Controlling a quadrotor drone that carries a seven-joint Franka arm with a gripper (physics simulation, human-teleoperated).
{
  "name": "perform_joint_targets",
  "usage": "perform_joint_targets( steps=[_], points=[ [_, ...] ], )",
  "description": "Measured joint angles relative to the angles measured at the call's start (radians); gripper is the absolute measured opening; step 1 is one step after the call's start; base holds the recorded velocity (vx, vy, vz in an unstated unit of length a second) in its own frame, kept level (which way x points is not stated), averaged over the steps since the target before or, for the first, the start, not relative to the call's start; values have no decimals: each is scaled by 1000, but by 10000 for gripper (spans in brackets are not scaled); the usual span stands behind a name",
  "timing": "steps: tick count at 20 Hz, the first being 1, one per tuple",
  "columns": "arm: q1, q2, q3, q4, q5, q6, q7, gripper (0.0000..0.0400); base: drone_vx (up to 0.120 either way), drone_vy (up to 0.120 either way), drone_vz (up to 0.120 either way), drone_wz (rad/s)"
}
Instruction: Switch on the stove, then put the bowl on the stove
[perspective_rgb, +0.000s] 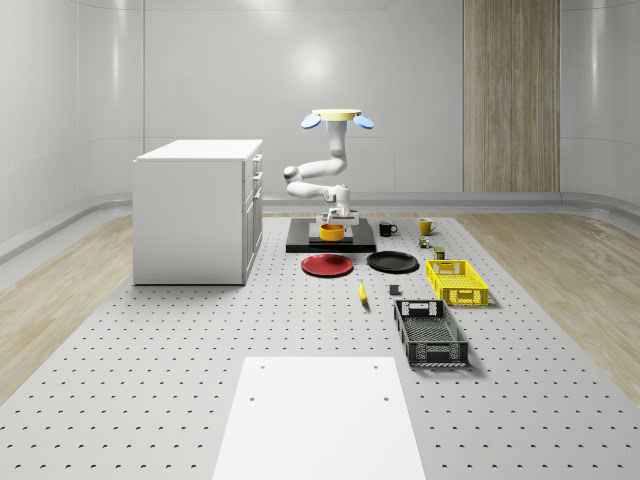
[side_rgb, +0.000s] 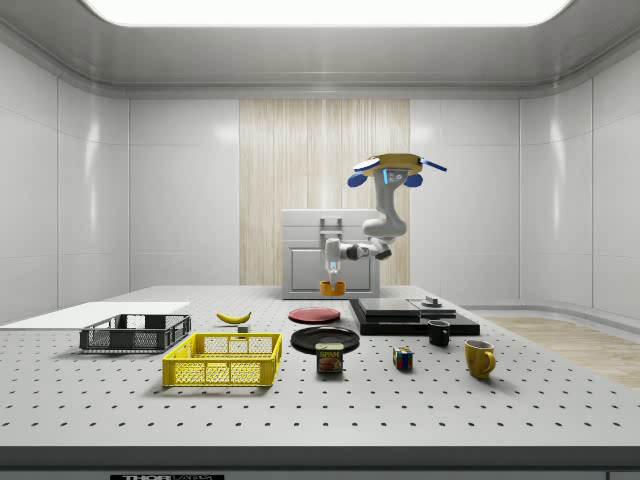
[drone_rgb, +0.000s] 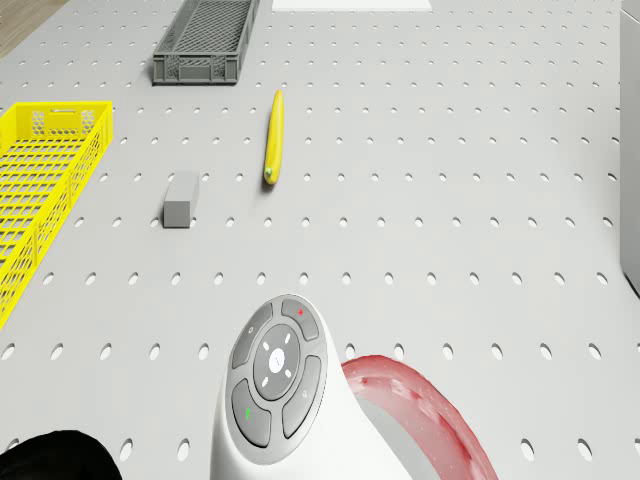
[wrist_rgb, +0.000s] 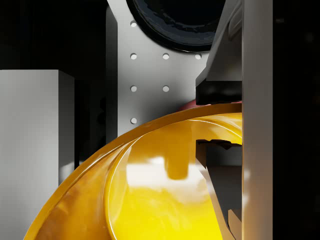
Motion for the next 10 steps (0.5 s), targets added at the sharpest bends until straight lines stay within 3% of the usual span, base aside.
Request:
perform_joint_targets(
  steps=[10],
  points=[
    [0, 0, 0, 0, 0, 0, 0, 100, -120, 0, 0, 0]
  ],
)
